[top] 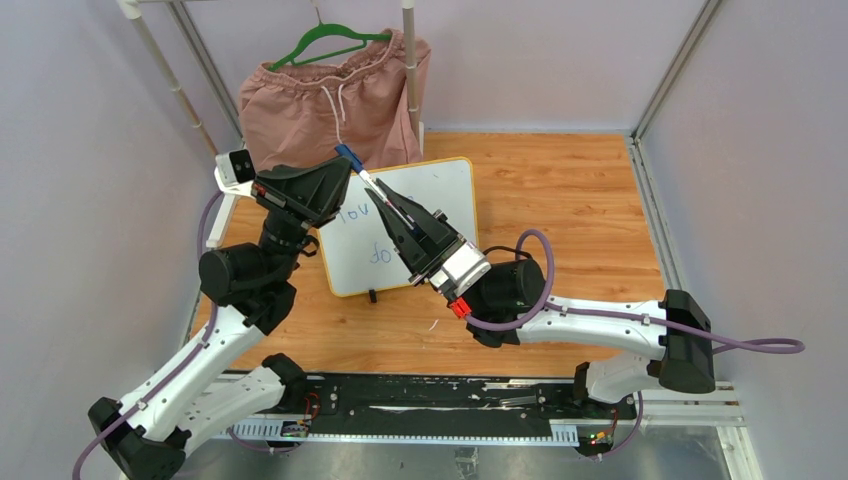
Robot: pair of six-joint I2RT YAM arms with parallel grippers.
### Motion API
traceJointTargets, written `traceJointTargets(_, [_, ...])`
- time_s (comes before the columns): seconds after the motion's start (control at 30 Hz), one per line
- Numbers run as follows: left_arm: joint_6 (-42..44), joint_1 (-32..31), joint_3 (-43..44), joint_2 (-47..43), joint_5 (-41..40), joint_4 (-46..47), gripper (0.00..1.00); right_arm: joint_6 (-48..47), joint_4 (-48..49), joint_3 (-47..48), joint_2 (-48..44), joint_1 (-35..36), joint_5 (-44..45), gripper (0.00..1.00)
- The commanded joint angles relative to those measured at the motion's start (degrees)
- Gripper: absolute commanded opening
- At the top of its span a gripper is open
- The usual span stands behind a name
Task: Write a sentence on the whiteboard
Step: Close the whiteboard marker at the center of the board.
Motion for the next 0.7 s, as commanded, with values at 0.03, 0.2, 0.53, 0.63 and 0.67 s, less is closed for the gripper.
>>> traceJointTargets(0.03, [2.1,-3.8,-1.3,1.4,6.8,-3.5,0.0,-0.5,0.1,3.0,1.1,0.7,-1.9,0.0])
traceJointTargets(0.2, [3.9,-6.2,-0.4,2.1,6.9,-5.1,0.0,-0.6,0.0,3.2,1.2,0.7,-1.9,0.0])
traceJointTargets(0.53, [5.7,-9.2,-0.7,2.5,6.6,-7.2,0.0,-0.9,-0.5,4.2,1.8,0.7,-1.8,0.0])
traceJointTargets(0.63, [5.8,-10.0,-1.1,2.5,6.4,-7.2,0.0,-0.9,-0.3,4.4,2.1,0.7,-1.8,0.0])
traceJointTargets(0.67, [5.9,-10.2,-1.1,2.6,6.3,-7.2,0.0,-0.9,-0.2,4.6,2.2,0.6,-1.8,0.0])
